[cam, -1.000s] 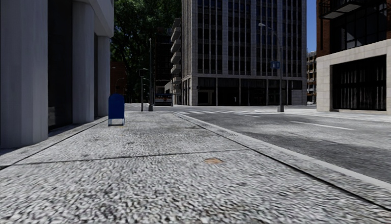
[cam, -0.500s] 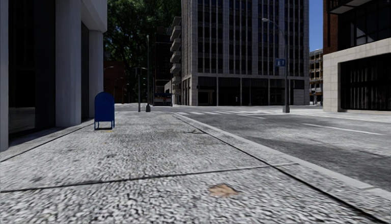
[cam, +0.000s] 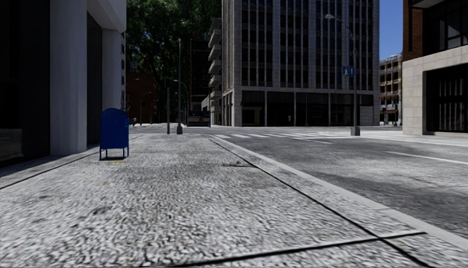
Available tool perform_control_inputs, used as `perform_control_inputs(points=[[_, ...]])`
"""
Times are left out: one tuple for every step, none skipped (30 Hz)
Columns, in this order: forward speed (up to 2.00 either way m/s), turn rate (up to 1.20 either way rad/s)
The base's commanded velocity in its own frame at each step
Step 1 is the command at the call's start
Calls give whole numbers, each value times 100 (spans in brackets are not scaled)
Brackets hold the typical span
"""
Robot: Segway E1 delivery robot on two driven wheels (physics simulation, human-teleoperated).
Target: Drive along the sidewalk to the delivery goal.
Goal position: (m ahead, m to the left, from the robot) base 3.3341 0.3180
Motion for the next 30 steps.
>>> perform_control_inputs(points=[[161, 12], [161, 12], [161, 12], [161, 13], [161, 19], [161, 32], [161, 32], [161, 38], [161, 41], [162, 42], [162, 42], [163, 42], [163, 42], [163, 42], [163, 42], [163, 42], [163, 42], [162, 42], [162, 42], [162, 42], [162, 42], [162, 42], [162, 42], [162, 30], [162, 9], [162, 0], [162, 0], [162, 0], [161, 0], [161, 0]])
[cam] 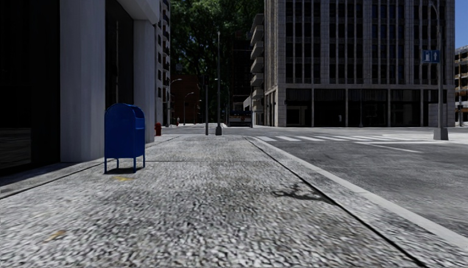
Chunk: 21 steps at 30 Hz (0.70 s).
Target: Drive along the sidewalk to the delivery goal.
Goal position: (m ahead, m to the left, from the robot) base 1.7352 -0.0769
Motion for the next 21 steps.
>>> perform_control_inputs(points=[[161, 0], [161, 0], [160, 0], [155, 0], [155, 0], [153, 0], [152, 0], [152, 0], [152, 0], [152, 11], [152, 35], [152, 35], [152, 44], [152, 45], [152, 28], [152, 28], [152, 6], [150, 0], [147, 0], [141, 0], [141, 0]])
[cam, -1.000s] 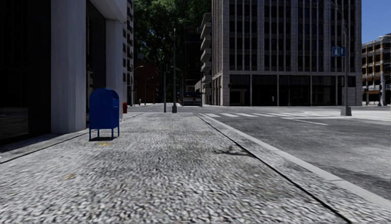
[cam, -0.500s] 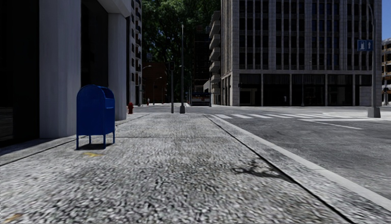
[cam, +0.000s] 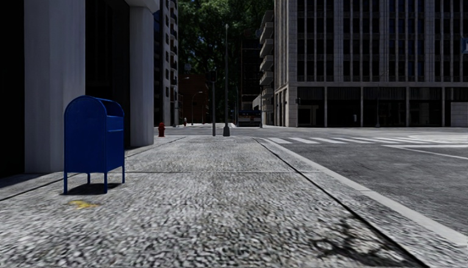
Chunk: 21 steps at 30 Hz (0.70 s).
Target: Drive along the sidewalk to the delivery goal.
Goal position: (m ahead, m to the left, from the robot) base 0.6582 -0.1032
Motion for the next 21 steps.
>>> perform_control_inputs(points=[[137, 0], [135, 0], [134, 0], [134, 0], [134, 0], [133, 0], [131, 0], [131, 0], [0, 0], [0, 0], [0, 0], [0, 0], [0, 0], [0, 0], [0, 0], [0, 0], [0, 0], [0, 0], [0, 0], [0, 0], [0, 0]])
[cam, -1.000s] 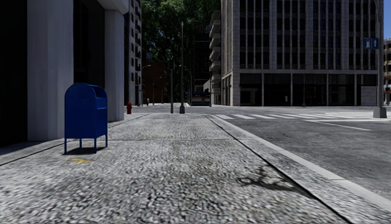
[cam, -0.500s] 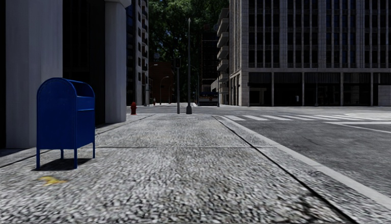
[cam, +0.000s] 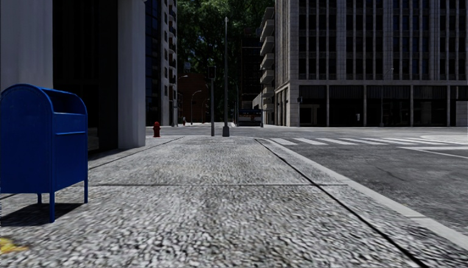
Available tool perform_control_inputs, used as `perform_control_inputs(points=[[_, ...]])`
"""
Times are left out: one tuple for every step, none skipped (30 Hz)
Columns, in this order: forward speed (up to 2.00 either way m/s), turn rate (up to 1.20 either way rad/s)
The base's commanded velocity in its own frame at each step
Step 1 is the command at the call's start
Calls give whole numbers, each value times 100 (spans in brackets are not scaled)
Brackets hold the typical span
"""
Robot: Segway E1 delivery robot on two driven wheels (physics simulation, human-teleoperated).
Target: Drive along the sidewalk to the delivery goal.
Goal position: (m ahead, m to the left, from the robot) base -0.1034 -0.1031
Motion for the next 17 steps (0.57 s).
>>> perform_control_inputs(points=[[0, 0], [0, 0], [0, 0], [0, 0], [0, 0], [0, 0], [0, 0], [0, 0], [0, 0], [0, 0], [0, 0], [0, 0], [0, 0], [0, 0], [0, 0], [0, 0], [0, 0]])
